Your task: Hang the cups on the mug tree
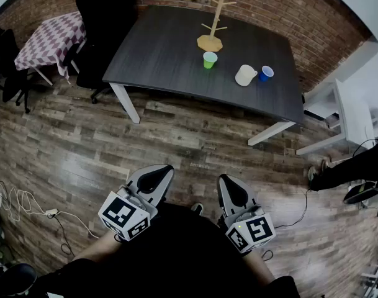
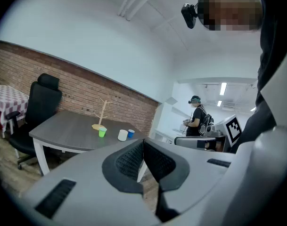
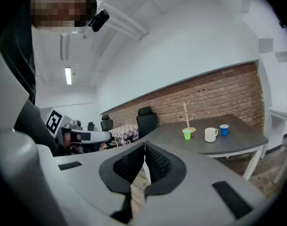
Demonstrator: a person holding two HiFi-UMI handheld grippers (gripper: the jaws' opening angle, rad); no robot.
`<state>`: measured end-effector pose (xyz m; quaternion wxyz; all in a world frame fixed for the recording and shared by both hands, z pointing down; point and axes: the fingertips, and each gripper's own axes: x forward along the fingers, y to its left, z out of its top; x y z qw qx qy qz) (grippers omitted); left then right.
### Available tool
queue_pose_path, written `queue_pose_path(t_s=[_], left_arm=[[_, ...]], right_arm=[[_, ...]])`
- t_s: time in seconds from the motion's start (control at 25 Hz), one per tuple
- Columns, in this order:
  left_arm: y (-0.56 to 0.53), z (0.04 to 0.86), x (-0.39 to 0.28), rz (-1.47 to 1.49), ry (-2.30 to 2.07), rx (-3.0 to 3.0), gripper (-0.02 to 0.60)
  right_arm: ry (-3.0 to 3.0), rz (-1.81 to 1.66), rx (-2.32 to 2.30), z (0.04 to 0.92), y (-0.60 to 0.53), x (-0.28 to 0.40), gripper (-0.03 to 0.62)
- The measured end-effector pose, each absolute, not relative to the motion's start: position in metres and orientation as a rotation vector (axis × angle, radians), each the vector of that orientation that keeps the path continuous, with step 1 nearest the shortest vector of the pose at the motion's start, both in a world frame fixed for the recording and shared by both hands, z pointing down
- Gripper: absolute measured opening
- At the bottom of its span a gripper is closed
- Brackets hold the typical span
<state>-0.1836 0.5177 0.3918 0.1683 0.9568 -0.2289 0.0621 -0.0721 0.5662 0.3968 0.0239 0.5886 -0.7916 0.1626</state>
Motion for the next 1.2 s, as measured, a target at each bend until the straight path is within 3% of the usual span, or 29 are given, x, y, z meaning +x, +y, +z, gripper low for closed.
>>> queue_pose_path(t_s=[0.32, 0.72, 1.2], left_arm=[[0.509, 0.384, -0.179, 0.172, -0.693, 2.733, 0.018], [0.469, 0.39, -0.269, 0.08, -1.026, 2.61, 0.018], [0.481, 0.418, -0.281, 0.074, -1.043, 2.566, 0.018]], right_arm=[[-2.452, 0.522, 1.821, 0.393, 0.566, -0.06, 0.029], [-2.461, 0.66, 1.81, 0.417, 0.578, -0.061, 0.031], [-2.41, 0.634, 1.754, 0.433, 0.576, -0.077, 0.03]])
